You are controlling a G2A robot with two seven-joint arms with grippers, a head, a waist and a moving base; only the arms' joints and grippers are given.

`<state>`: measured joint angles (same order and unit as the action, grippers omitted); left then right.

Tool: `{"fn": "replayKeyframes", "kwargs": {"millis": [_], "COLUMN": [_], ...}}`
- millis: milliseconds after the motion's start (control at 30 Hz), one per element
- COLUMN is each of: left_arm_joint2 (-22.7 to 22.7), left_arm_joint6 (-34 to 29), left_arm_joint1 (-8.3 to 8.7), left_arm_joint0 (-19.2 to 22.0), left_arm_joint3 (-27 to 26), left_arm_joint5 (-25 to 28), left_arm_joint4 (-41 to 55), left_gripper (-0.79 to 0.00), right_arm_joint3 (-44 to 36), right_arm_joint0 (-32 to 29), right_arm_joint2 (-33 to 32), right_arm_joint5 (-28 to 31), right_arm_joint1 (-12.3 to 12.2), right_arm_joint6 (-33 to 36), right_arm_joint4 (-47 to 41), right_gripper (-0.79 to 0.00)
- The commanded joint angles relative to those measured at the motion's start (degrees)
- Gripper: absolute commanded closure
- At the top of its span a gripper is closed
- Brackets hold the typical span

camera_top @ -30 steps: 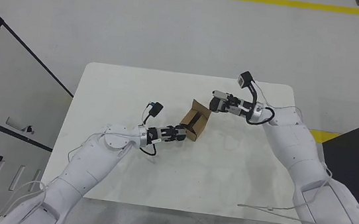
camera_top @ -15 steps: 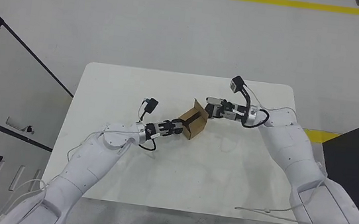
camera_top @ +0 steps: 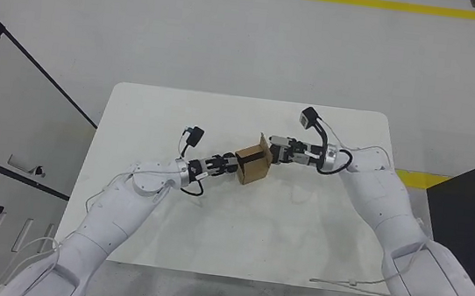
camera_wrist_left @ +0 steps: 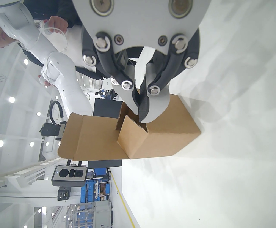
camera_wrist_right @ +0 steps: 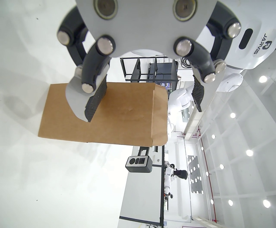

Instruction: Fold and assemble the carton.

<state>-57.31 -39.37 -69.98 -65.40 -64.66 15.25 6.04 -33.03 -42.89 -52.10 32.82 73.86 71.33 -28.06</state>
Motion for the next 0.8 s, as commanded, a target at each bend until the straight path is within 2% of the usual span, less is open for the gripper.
{"fn": "replayKeyframes", "kwargs": {"millis": [0,300,467,500,700,733,767], "left_arm_joint2": [-0.28,-1.04,-1.26,-1.27,-1.27,-1.29,-1.41], "left_arm_joint6": [-0.19,-1.13,-3.62,-3.84,-3.84,-3.60,-3.51], "left_arm_joint1": [0.08,0.16,0.30,0.31,0.31,0.32,0.37], "left_arm_joint0": [-0.14,-0.49,-0.60,-0.61,-0.61,-0.78,-0.99], "left_arm_joint3": [0.22,0.91,0.35,0.33,0.33,0.13,-0.17], "left_arm_joint5": [0.10,0.72,2.40,2.53,2.53,2.47,2.23], "left_arm_joint4": [0.00,1.28,1.73,1.73,1.73,1.71,1.62], "left_gripper": [0.000,0.000,0.000,-0.720,-0.720,-0.785,-0.785], "right_arm_joint3": [-0.49,-8.41,-11.07,-11.07,-11.07,-11.07,-11.43], "right_arm_joint0": [0.37,0.76,-0.11,-0.11,-0.11,-0.11,-0.39], "right_arm_joint2": [-0.46,-1.38,-2.28,-2.28,-2.28,-2.28,-2.27], "right_arm_joint5": [0.56,-2.00,-2.06,-2.06,-2.06,-2.06,-2.40], "right_arm_joint1": [-0.42,-2.59,-3.17,-3.17,-3.17,-3.17,-3.18], "right_arm_joint6": [-0.77,-6.16,-7.42,-7.42,-7.42,-7.42,-8.18], "right_arm_joint4": [1.61,13.95,15.11,15.11,15.11,15.11,15.40], "right_gripper": [-0.785,-0.785,-0.785,-0.785,-0.785,-0.785,-0.785]}}
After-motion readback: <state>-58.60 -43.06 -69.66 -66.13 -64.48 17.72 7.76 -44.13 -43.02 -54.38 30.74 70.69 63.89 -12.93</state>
